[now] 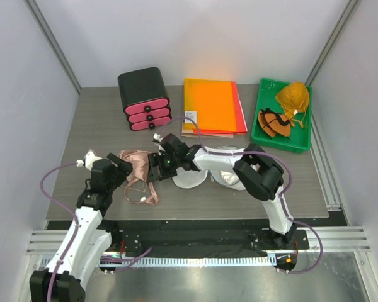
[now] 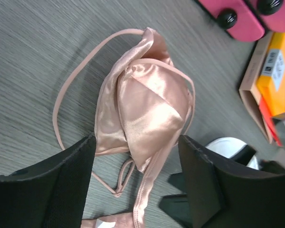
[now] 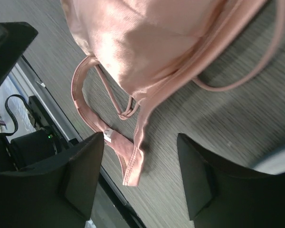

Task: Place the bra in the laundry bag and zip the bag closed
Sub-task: Adjust the bra at the center of the board.

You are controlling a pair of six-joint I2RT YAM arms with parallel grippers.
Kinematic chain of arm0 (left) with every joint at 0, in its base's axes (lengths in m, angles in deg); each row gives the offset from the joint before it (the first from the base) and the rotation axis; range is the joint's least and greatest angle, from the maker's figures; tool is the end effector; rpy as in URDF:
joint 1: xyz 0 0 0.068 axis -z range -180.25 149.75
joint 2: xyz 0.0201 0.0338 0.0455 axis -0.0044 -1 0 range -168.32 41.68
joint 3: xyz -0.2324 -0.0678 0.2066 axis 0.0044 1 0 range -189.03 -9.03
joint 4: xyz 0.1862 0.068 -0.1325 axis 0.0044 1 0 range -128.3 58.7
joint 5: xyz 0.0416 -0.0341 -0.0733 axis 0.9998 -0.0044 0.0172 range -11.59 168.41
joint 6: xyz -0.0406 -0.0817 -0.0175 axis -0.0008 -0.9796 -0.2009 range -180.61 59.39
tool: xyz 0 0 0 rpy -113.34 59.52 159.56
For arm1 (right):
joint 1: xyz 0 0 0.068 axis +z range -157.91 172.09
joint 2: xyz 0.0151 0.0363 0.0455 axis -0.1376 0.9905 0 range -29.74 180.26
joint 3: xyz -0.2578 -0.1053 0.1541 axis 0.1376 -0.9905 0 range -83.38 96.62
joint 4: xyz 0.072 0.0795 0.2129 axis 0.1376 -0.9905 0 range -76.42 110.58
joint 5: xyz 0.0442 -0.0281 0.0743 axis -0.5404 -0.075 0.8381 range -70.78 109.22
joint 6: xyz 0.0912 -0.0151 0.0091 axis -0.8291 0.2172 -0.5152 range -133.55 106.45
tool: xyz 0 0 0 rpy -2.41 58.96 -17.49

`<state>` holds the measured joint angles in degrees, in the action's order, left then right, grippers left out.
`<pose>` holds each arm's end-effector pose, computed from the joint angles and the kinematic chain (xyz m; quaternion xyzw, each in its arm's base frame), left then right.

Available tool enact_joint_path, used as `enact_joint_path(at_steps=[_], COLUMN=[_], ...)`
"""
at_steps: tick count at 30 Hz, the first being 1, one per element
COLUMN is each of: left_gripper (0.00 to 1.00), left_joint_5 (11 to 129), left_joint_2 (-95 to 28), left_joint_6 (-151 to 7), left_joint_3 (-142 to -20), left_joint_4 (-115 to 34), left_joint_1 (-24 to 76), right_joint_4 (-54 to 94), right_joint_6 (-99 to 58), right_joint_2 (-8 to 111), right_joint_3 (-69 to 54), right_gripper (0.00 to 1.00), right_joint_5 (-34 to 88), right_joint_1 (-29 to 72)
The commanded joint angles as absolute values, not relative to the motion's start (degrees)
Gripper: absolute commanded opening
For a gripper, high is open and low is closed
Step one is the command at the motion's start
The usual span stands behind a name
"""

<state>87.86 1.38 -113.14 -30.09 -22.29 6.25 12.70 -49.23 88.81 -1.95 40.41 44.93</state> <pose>0.1391 -0.0021 0.2081 -0.3809 0.7998 -0.1621 0.4348 0.2705 0.4068 0.1940 -0.2050 0.8875 0.3842 0.1508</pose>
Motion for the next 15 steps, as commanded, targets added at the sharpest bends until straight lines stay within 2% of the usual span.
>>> enact_joint_path(at_steps=[1,2,6,11,14,15], left_gripper=[0.65,0.61,0.59,0.60,0.58,0.58], left_joint_5=[89.7,89.9,89.4,92.1,88.7,87.7], left_joint_2=[4.1,3.5,-1.9,-9.3,-9.0,-6.5], left_joint_6=[-117.5,-117.7,-118.5,-121.0,-120.2,-120.1], left_joint_3=[-30.2,-29.9,-30.8,-32.5,-31.3,-30.7], left_joint_4=[-15.7,-15.2,-13.9,-10.2,-11.7,-12.9], left_joint_1=[6.1,6.1,6.1,6.1,6.1,6.1], right_joint_4=[19.5,19.5,19.7,20.1,20.2,20.3], right_joint_6=[-51.0,-50.9,-51.2,-51.5,-52.6,-52.7], right_joint_2=[90.0,90.7,91.8,93.5,94.5,94.8], right_joint_3=[-0.3,-0.1,-0.1,-0.1,0.0,0.1], right_gripper=[0.62,0.58,0.46,0.40,0.33,0.26], right_joint_5=[39.9,39.4,37.7,36.1,35.0,35.0], right_joint_1=[46.3,46.8,48.6,49.0,48.9,48.9])
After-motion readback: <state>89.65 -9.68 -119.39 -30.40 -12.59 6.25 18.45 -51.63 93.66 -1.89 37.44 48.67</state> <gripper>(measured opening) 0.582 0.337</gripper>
